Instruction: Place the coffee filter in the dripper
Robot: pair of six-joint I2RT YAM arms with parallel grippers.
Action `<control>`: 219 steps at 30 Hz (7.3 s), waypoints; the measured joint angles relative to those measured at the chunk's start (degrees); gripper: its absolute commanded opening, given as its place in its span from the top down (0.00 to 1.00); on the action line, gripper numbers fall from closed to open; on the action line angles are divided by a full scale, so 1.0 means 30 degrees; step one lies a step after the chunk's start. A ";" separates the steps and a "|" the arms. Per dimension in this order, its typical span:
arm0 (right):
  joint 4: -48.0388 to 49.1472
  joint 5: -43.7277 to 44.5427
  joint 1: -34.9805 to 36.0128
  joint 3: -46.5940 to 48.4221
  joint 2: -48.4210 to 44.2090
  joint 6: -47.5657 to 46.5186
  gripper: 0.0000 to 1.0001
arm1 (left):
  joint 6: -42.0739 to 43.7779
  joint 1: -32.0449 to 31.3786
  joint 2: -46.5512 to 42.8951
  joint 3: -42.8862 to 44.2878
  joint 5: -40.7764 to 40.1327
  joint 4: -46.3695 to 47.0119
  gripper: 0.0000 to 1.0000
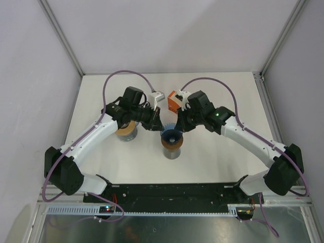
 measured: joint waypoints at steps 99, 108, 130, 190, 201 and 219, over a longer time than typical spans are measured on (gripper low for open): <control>0.5195 0.1035 -0.5617 0.1129 0.4269 -0.4634 0.49 | 0.2849 0.4874 -0.0160 0.2987 -0.0270 -0.0452 0.26; 0.5770 0.0401 -0.5625 0.2091 0.6987 -0.5348 0.59 | 0.2841 0.5093 -0.0160 0.2987 0.0189 -0.0452 0.26; 0.5158 0.0838 -0.5231 0.5297 1.0025 -0.5122 0.72 | 0.2856 0.5348 -0.0160 0.2980 0.0568 -0.0452 0.26; 0.5340 -0.2637 0.1923 0.2732 -0.3417 -0.8284 1.00 | 0.9588 0.1668 -0.1683 0.7533 0.0699 -0.3738 0.47; 0.5151 -0.2980 0.1829 0.2732 -0.3461 -0.9049 0.47 | 0.9850 0.1588 -0.1603 0.6776 0.0488 -0.3905 1.00; 0.2018 0.1443 0.6419 0.2725 -0.3075 -1.8447 0.32 | 0.8969 -0.0233 -0.1479 0.6725 -0.2419 -0.3934 1.00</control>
